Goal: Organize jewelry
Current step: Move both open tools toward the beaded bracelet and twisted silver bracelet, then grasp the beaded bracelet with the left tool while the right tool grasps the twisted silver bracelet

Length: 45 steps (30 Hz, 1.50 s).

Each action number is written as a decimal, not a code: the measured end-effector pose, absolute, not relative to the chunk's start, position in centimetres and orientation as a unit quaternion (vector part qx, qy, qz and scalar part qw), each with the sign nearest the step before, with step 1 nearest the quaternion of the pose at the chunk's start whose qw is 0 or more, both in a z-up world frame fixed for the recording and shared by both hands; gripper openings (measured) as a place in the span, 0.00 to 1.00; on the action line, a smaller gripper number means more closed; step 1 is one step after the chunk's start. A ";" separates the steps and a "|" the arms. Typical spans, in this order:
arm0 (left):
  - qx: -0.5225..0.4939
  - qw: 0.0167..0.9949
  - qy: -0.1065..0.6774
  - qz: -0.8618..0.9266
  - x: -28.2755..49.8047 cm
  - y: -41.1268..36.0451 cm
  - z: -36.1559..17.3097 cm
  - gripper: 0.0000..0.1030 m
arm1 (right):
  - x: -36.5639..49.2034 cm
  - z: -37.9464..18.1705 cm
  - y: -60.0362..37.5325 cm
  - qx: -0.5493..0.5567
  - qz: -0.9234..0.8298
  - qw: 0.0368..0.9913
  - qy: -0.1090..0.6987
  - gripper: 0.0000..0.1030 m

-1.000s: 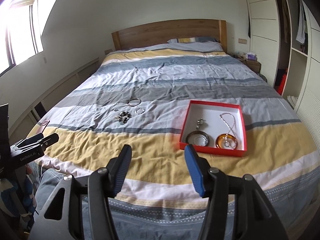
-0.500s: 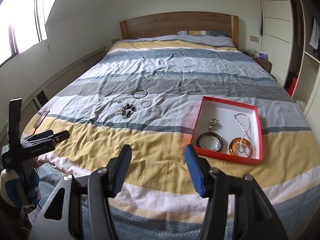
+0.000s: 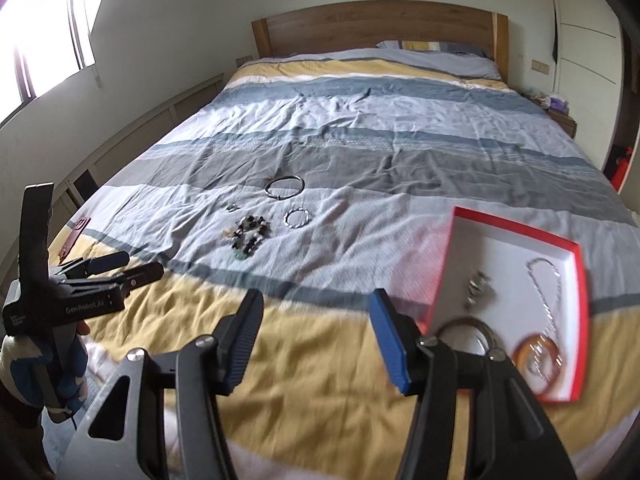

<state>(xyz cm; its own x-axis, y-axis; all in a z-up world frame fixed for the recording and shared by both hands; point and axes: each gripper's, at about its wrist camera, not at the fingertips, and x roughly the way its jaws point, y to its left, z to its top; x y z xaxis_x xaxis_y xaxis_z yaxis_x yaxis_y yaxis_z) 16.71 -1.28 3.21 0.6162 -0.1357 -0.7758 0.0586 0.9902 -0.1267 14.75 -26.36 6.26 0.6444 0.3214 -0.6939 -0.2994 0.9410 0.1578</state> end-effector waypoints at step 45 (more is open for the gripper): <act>-0.110 0.889 0.435 -0.084 28.5 3.2 -6.3 0.15 | 34.6 -6.1 -15.5 -0.003 0.222 0.875 0.431 0.52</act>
